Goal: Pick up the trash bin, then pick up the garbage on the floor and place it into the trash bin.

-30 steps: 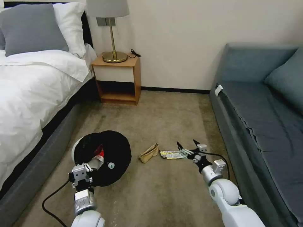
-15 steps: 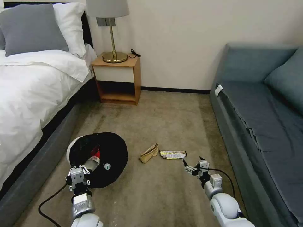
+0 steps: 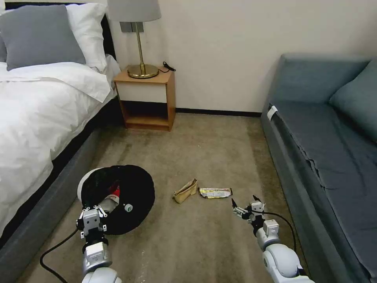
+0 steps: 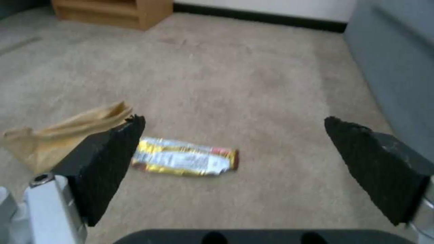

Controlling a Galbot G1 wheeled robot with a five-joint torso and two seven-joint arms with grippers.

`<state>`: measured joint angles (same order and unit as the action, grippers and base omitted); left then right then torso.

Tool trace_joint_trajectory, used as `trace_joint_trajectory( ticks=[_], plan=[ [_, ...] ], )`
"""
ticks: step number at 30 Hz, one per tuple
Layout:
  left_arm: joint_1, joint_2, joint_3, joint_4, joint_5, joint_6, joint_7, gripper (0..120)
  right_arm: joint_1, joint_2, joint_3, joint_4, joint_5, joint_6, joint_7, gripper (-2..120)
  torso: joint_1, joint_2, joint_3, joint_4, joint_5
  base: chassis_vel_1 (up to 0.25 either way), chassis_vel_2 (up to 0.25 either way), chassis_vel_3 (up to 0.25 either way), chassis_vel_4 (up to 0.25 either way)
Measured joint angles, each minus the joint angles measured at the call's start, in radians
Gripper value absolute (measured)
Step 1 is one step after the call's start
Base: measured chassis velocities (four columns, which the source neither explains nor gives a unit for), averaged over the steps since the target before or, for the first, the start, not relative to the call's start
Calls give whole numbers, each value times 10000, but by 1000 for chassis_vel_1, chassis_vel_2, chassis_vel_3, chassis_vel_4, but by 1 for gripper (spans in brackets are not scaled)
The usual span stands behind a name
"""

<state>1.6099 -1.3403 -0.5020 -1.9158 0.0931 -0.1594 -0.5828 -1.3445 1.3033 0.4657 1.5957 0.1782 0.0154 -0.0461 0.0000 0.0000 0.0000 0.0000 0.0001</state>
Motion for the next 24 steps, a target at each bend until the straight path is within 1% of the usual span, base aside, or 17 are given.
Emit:
trace_joint_trajectory(
  ticks=[3,6,8,24],
  plan=[
    [4,58,-2,58,0,-29,2,2,32,3,207,290,75,-76,1,100,0,0,0,0,-1,0,0,0,0],
    [16,167,13,203,8,-67,6,2,-21,-93,454,889,375,-292,6,100,0,0,0,1,-2,0,0,0,0],
    [15,192,20,250,11,-85,6,2,-72,-119,489,993,382,-311,6,100,0,0,0,1,-3,0,0,0,0],
    [-29,229,119,308,39,-97,0,2,-326,120,511,876,39,-88,-75,100,0,0,0,0,-1,0,0,0,0]
  ],
)
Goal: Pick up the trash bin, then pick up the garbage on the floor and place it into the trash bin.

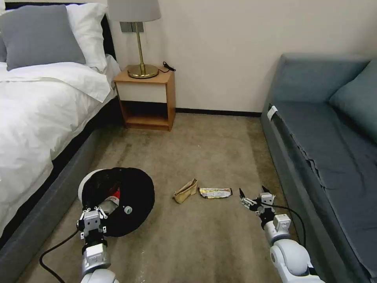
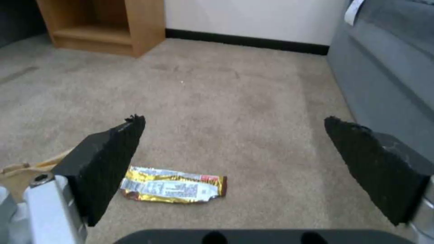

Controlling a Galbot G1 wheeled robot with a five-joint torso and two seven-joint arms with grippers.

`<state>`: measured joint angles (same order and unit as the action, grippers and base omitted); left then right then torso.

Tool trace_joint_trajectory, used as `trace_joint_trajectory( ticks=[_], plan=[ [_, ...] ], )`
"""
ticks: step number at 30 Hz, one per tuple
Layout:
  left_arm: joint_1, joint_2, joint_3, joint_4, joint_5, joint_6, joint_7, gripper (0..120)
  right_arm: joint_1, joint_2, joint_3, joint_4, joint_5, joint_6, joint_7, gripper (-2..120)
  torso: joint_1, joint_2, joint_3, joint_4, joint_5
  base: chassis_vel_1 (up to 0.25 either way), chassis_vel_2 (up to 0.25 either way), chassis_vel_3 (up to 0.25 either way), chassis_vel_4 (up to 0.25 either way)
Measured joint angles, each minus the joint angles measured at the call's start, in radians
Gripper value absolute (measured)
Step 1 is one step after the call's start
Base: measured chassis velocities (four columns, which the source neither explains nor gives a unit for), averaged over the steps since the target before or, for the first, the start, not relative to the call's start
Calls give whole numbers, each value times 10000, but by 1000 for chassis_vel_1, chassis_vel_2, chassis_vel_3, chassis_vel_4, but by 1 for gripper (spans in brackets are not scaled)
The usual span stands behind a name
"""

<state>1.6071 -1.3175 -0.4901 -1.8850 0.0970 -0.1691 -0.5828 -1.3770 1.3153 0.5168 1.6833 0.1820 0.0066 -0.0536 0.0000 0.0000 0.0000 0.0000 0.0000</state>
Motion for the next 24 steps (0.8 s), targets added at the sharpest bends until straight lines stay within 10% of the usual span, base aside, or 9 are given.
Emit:
trace_joint_trajectory(
  ticks=[24],
  plan=[
    [-8,6,-7,183,21,-84,-48,2,-70,153,-12,-312,-62,343,-75,100,0,0,1,-1,-1,-65,59,63,-58]
  ],
)
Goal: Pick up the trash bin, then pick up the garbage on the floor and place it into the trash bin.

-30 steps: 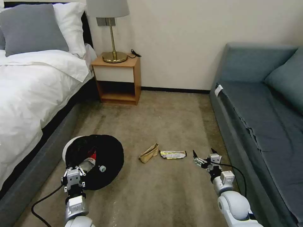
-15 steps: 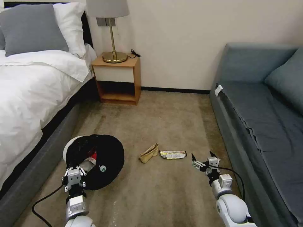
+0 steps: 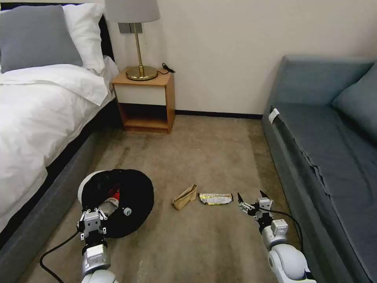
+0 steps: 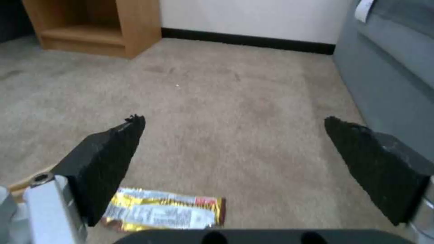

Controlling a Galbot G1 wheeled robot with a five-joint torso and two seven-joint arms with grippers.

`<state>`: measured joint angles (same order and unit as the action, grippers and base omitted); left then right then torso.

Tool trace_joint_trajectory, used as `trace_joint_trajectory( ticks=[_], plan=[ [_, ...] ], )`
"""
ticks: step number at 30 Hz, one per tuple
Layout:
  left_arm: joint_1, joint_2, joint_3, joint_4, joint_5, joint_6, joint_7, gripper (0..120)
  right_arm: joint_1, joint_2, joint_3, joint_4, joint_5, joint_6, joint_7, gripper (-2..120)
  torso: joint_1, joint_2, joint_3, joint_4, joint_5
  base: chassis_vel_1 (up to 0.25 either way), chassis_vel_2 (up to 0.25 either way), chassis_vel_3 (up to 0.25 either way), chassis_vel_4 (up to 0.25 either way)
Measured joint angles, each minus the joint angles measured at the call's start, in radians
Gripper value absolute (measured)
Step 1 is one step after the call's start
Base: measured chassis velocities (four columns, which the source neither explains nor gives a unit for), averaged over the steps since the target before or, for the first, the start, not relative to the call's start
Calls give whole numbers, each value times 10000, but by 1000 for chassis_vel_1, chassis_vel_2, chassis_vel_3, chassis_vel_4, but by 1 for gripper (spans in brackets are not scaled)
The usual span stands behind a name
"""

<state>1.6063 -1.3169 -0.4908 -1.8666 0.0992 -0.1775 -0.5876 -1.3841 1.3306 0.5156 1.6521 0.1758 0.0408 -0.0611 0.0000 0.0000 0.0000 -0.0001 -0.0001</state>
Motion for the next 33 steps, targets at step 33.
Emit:
trace_joint_trajectory(
  ticks=[33],
  plan=[
    [-182,-30,129,291,53,-44,0,2,-117,103,144,-196,-73,183,-67,100,0,0,0,1,0,-103,105,105,-104]
  ],
)
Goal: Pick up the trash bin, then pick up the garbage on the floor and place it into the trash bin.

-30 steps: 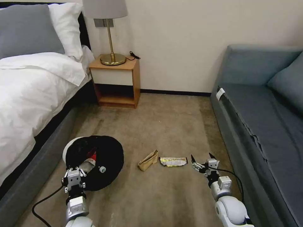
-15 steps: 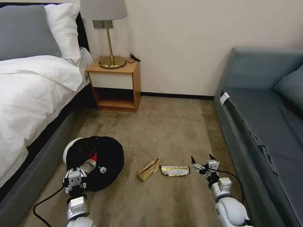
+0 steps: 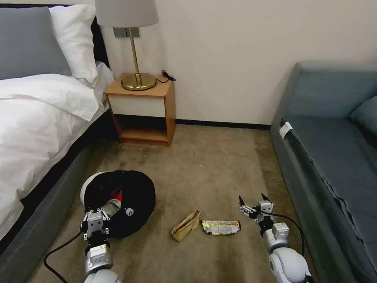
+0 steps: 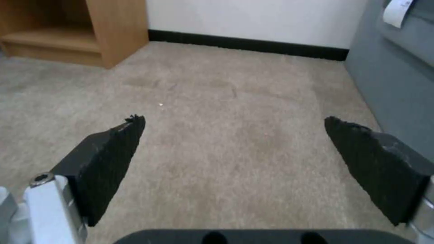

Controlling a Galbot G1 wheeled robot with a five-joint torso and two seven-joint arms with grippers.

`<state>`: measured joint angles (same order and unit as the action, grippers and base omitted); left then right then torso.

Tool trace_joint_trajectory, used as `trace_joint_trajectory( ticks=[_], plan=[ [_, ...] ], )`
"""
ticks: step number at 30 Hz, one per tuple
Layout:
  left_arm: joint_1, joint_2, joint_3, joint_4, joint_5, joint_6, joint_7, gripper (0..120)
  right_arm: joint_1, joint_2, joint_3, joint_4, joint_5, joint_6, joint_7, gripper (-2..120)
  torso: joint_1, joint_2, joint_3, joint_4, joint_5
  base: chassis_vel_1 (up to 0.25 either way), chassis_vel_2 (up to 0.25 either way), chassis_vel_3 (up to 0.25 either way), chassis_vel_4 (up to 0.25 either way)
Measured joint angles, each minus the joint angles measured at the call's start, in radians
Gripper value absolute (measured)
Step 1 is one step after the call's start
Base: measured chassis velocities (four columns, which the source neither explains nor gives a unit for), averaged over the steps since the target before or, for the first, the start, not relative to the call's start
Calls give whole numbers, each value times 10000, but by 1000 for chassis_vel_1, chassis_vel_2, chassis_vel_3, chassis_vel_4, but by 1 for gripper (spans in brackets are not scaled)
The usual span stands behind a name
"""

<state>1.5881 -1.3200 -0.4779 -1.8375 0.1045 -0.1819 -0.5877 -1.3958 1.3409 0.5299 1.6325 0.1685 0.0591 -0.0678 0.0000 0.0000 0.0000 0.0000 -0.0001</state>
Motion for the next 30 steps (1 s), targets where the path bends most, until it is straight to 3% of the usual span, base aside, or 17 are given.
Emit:
trace_joint_trajectory(
  ticks=[16,25,30],
  plan=[
    [-57,153,45,213,-84,-116,25,2,0,172,-139,-144,-252,44,-18,100,0,0,0,0,2,-99,110,100,-106],
    [-250,222,81,526,-100,-133,145,2,490,-116,-546,-471,-193,-323,-23,100,0,0,0,0,1,-10,15,11,-11],
    [-322,315,35,664,-194,-151,320,2,999,-499,-1134,-729,39,-956,-266,100,0,0,0,0,3,0,0,0,0]
  ],
)
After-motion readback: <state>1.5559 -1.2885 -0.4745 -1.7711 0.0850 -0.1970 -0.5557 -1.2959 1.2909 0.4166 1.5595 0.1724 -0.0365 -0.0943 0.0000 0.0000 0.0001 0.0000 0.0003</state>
